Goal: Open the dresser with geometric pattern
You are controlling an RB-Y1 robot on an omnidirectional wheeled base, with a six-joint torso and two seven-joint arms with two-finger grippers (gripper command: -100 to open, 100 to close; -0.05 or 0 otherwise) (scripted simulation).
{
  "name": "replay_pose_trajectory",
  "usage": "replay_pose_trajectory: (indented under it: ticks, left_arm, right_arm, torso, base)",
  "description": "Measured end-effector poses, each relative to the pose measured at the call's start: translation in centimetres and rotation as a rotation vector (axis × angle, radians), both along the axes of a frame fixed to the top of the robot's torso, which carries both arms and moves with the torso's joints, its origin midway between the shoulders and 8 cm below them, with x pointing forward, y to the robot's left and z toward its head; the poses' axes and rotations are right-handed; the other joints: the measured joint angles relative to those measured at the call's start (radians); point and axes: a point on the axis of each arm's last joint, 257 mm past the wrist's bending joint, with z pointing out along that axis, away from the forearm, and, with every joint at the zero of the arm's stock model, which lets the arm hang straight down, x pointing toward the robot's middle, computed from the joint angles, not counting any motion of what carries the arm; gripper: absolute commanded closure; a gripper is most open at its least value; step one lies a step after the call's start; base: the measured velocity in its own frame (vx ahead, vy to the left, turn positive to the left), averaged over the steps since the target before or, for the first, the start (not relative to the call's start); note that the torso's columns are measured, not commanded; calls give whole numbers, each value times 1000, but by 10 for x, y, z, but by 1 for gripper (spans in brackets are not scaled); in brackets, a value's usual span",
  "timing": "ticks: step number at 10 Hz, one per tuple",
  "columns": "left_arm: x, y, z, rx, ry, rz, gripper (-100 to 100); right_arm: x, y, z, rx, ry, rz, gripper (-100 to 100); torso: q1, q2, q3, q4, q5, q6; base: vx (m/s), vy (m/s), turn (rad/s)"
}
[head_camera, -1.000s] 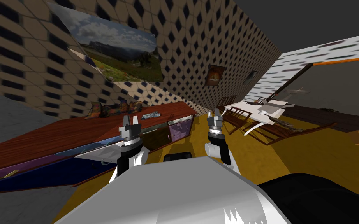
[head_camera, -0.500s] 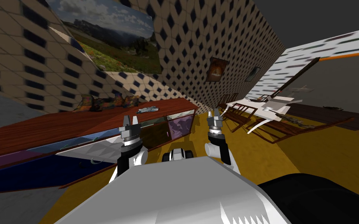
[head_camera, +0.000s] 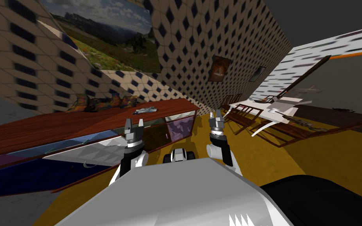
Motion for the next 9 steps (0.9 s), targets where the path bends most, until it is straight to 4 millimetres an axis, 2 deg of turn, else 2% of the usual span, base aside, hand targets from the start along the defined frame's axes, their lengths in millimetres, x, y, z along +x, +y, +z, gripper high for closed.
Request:
replay_pose_trajectory:
  ticks: [9]
  left_arm:
    - [7,18,-61,-32,30,-16,-100]
  right_arm:
    - [0,0,0,0,0,0,0]
  torso:
    - [-1,-1,-1,0,-1,0]
  base:
    - [74,-112,27]
